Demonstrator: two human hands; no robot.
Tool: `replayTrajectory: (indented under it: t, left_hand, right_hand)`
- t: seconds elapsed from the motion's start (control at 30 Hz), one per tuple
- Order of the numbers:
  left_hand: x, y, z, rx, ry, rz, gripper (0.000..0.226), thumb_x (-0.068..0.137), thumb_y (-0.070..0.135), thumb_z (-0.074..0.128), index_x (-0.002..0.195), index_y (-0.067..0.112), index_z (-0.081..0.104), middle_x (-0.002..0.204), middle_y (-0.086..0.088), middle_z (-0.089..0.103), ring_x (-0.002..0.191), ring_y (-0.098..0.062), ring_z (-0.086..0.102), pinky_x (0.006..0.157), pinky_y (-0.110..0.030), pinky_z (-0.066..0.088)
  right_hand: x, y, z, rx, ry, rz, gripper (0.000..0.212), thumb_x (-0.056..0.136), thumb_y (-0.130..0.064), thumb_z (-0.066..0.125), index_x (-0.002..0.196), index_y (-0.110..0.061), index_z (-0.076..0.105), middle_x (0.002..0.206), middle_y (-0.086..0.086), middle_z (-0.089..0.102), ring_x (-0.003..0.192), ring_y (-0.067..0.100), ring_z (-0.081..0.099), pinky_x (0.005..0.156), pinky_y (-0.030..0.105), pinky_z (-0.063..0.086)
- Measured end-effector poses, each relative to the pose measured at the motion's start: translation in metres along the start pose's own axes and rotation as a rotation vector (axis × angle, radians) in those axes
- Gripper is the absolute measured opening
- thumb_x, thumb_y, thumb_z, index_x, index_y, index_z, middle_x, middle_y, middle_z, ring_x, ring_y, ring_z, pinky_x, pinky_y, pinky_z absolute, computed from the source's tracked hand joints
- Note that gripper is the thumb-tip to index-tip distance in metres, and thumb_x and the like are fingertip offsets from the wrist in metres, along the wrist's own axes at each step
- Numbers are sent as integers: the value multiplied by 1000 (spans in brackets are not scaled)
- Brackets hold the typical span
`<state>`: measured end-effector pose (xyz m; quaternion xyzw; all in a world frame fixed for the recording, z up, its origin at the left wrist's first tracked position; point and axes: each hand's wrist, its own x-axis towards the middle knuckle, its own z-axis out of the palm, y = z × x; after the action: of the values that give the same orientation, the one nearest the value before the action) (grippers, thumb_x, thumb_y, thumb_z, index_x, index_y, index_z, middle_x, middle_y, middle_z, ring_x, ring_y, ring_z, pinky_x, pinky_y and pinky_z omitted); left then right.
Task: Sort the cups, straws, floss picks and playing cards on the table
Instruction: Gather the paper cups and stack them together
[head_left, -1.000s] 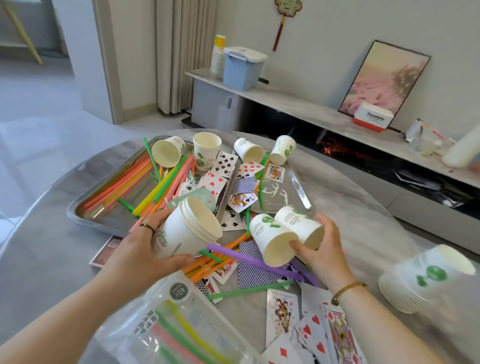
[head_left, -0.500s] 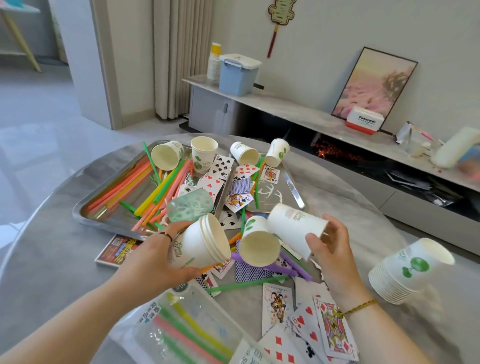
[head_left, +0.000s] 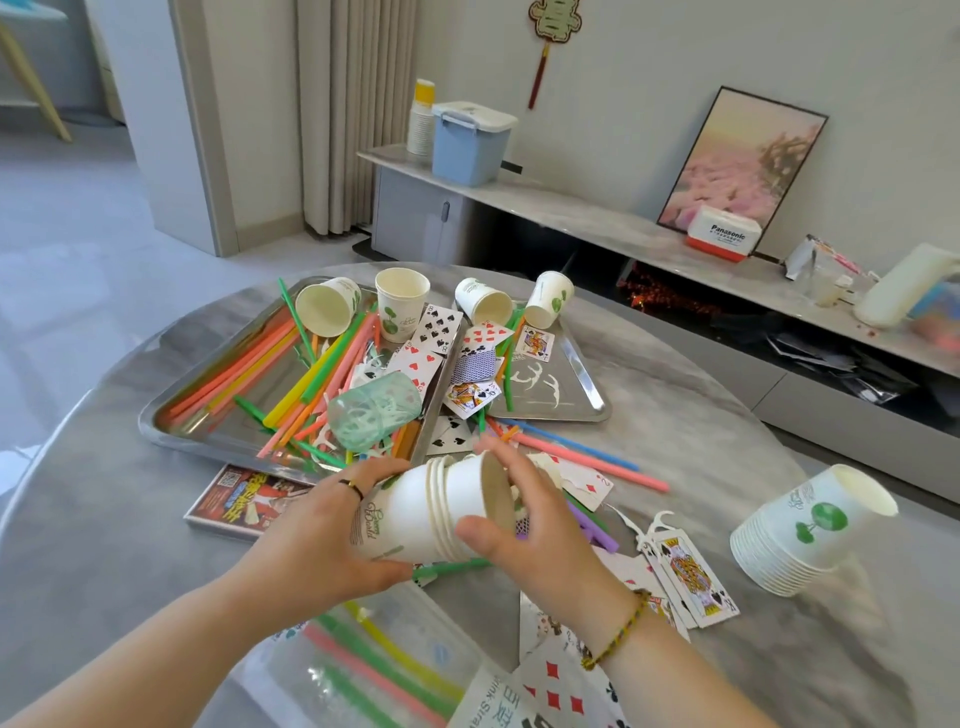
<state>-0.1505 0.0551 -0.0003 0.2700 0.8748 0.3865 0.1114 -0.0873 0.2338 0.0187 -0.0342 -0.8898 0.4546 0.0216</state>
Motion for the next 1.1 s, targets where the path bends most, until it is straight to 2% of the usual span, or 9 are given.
replayTrajectory:
  t: [0.17,0.23,0.3,0.37,0.53,0.77,0.9,1.0,1.1]
  left_hand:
    - [-2,3,0,8,-46,30,75,61,32,80,103,58,23,99,39,35,87,13,45,71,-2,36]
    - [-1,1,-2,-5,-56,22,73,62,31,80,101,59,25,99,38,38,87,12,46,70,-2,37]
    - [1,-3,-5,-27,-34,-14,70,62,30,80,101,59,29,97,32,45,84,10,49,68,-5,39]
    - [4,-7,-10,-88,19,-74,71,60,26,82,108,52,35,94,22,52,80,3,55,69,-12,45]
    - [9,-15,-17,-123,104,-104,73,60,20,83,110,43,35,93,18,52,81,-2,54,70,-22,45]
    - [10,-16,-20,-95,91,-139,73,60,26,82,114,42,35,96,20,47,88,-10,55,83,-35,49]
    - [9,-14,-24,-97,94,-132,71,63,26,80,112,43,32,92,20,48,82,-6,53,71,-23,45]
    - [8,-10,-21,-126,59,-128,69,64,25,80,110,43,33,91,19,48,79,-1,51,68,-20,45]
    - [4,-4,-15,-179,38,-129,67,64,25,80,110,42,35,89,18,52,76,1,53,62,-15,44]
  right_hand:
    - [3,4,12,-146,-143,-50,125,37,-100,9,143,-33,13,132,-22,19,125,-7,9,105,19,7]
    - [4,3,10,-121,-150,-86,113,41,-99,3,137,-41,15,129,-34,16,122,-20,7,104,11,3]
    - [6,1,2,-118,-56,-108,75,55,-91,14,119,-53,20,121,-43,15,114,-32,5,104,6,4]
    - [10,8,-10,-167,79,-100,55,63,-69,28,115,-51,28,120,-40,22,116,-25,17,109,14,10]
    - [16,30,-22,-689,-114,-52,83,77,-37,63,144,-25,14,148,-9,24,138,11,19,112,26,11]
    - [30,30,-3,-881,-75,-29,88,79,-36,61,145,-27,3,143,-4,31,129,18,31,102,30,20]
    - [31,14,-12,-410,218,78,83,73,-29,72,140,-26,22,128,3,43,117,19,38,99,31,31]
    - [27,-9,-16,354,371,74,64,72,-9,75,114,-34,33,105,-1,49,90,10,51,76,23,48]
    - [28,-22,-9,740,378,23,49,68,-1,73,97,-27,42,88,-4,52,73,3,54,57,13,49]
